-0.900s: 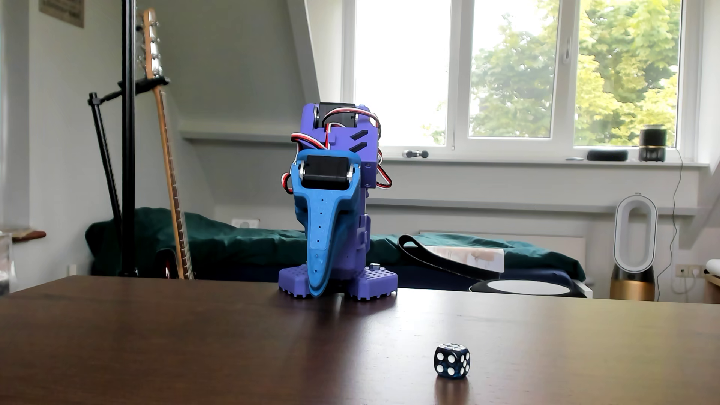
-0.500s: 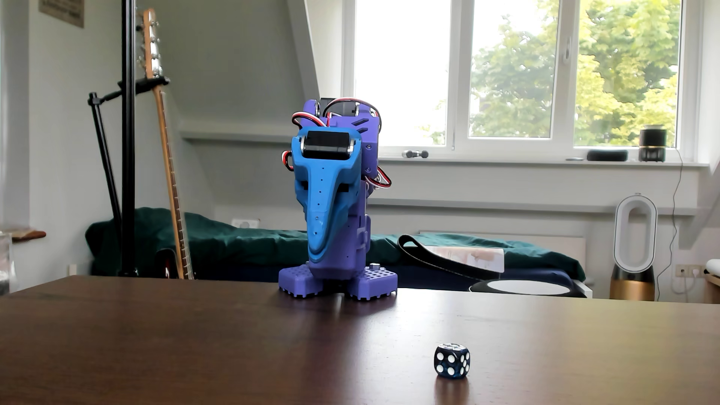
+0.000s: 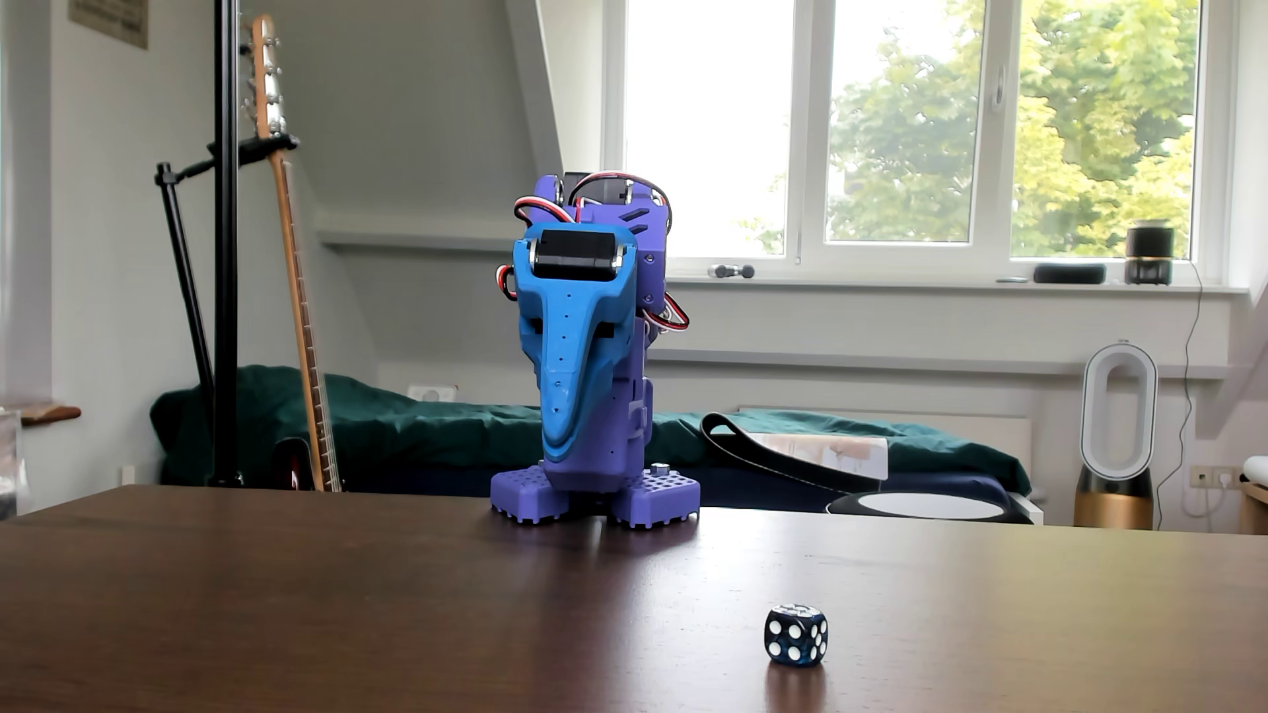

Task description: Grab the blue dice

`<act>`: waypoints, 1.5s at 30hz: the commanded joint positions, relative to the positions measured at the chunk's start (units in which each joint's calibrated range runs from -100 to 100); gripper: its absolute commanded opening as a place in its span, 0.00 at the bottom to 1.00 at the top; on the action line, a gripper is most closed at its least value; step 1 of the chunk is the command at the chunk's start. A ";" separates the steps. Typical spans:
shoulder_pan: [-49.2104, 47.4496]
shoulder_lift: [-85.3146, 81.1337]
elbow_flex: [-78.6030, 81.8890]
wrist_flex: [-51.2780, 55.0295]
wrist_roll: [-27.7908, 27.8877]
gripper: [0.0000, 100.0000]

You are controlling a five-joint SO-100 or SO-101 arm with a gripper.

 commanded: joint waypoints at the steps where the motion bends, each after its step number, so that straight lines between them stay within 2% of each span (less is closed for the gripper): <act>1: -0.55 -0.92 -0.55 0.15 0.13 0.02; 13: 0.02 -0.92 -0.64 0.15 0.60 0.02; 20: 1.25 0.00 -9.95 5.71 12.07 0.02; 26: -3.82 3.02 -24.33 17.94 16.69 0.02; 31: -6.03 22.02 -43.49 23.92 17.06 0.02; 39: -6.28 66.47 -78.67 29.65 19.32 0.02; 45: -6.11 97.03 -90.96 32.39 20.32 0.02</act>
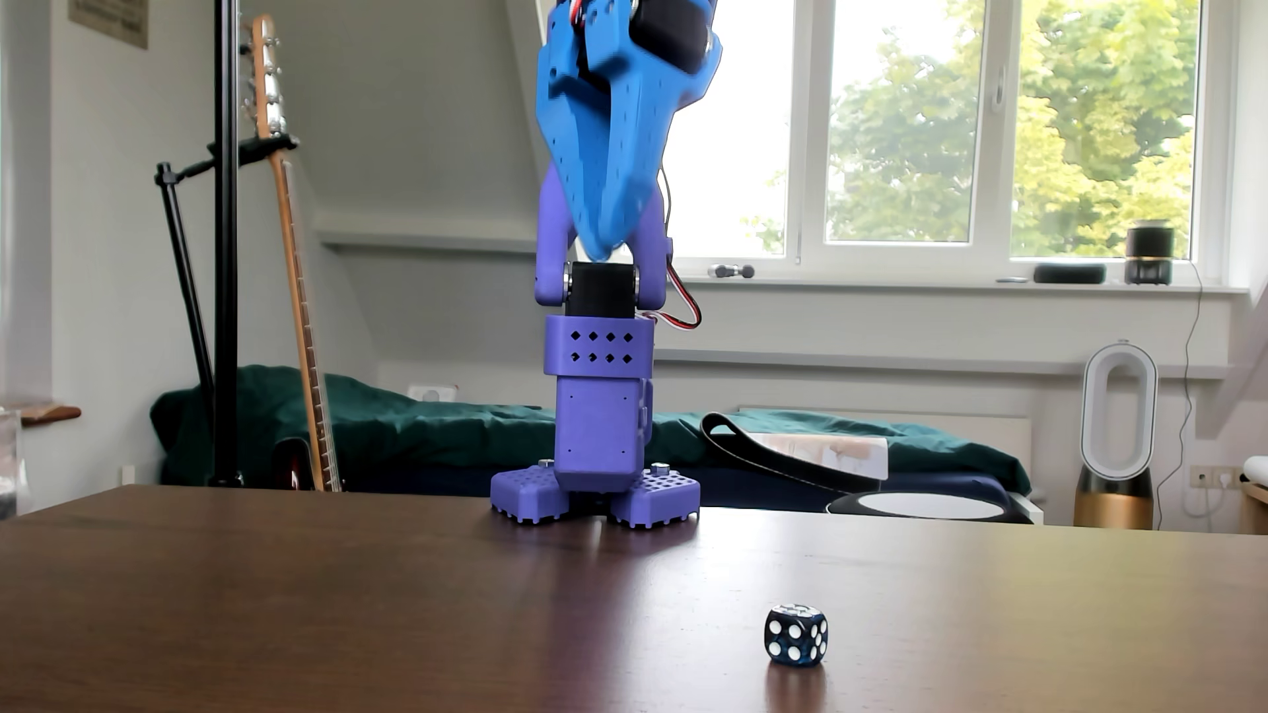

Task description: Grab the blue dice

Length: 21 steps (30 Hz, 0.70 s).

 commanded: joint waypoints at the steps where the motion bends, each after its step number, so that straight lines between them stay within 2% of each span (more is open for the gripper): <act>1: -0.26 23.04 -10.93 0.67 0.40 0.02; 9: -8.04 25.63 -9.03 -0.78 -0.18 0.02; 21: -21.70 22.03 -10.57 -1.04 -4.86 0.02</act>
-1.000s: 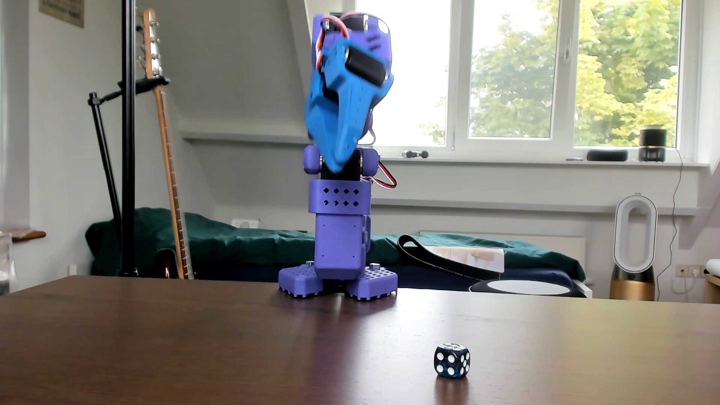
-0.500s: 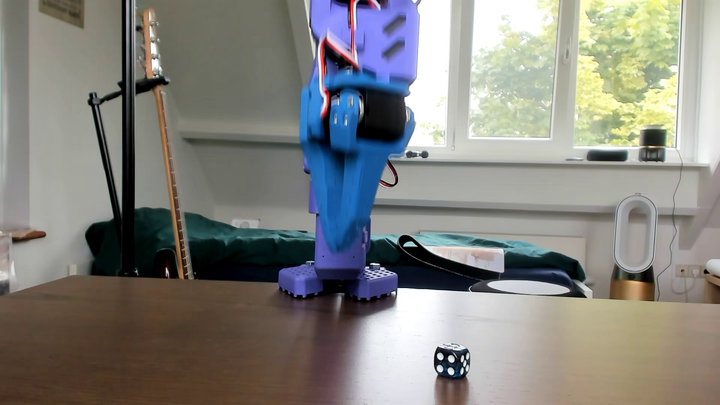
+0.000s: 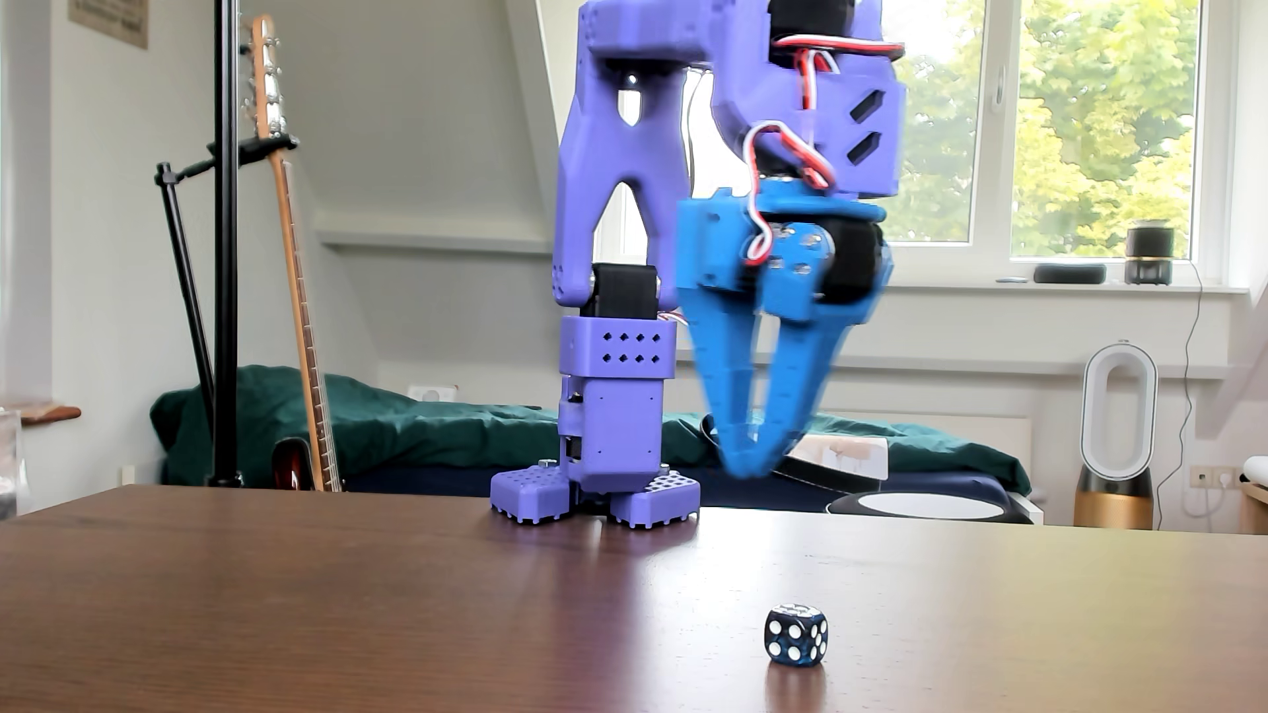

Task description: Grab the blue dice

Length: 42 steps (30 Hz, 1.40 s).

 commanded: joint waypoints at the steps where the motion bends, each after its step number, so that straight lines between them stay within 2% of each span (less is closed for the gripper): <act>1: -5.21 -4.31 -5.64 -0.26 -1.36 0.02; 7: -6.44 -4.14 -10.43 -0.94 -1.67 0.05; 12: -0.55 -1.71 -13.96 -0.94 0.59 0.10; 18: 5.43 4.48 -11.52 -1.12 1.90 0.11; 22: 4.69 7.16 -9.89 -1.71 1.59 0.11; 29: 2.07 7.00 -5.91 -10.61 0.54 0.11; 36: -2.10 7.67 -2.75 -12.66 -0.73 0.11; 42: 0.27 7.75 -1.39 -15.48 -0.36 0.12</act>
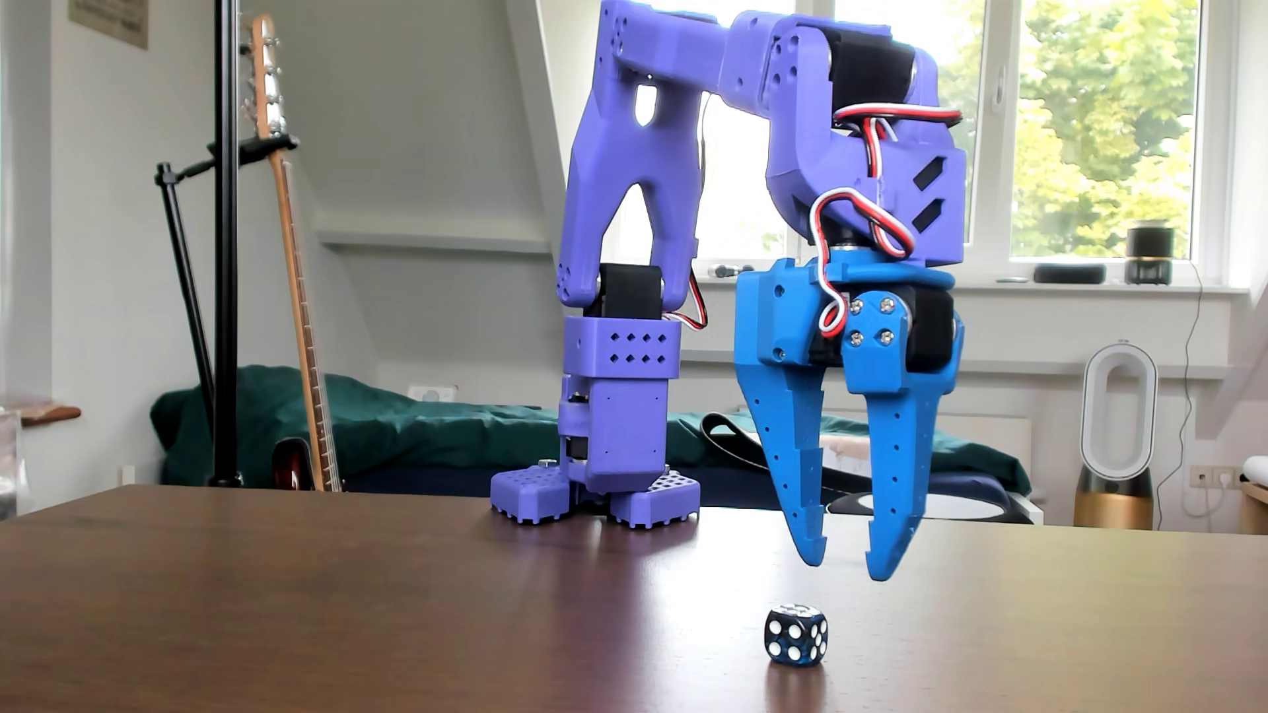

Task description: Grab the blue dice

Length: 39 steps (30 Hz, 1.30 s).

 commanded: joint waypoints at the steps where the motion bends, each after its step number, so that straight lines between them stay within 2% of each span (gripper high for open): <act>1: 1.90 -0.86 0.59 -2.35 0.27 0.14; 5: 1.65 -1.36 0.86 -2.69 0.43 0.21; 19: 6.64 -1.53 5.20 -3.54 4.16 0.20; 39: 4.03 -0.86 2.76 -3.63 4.11 0.20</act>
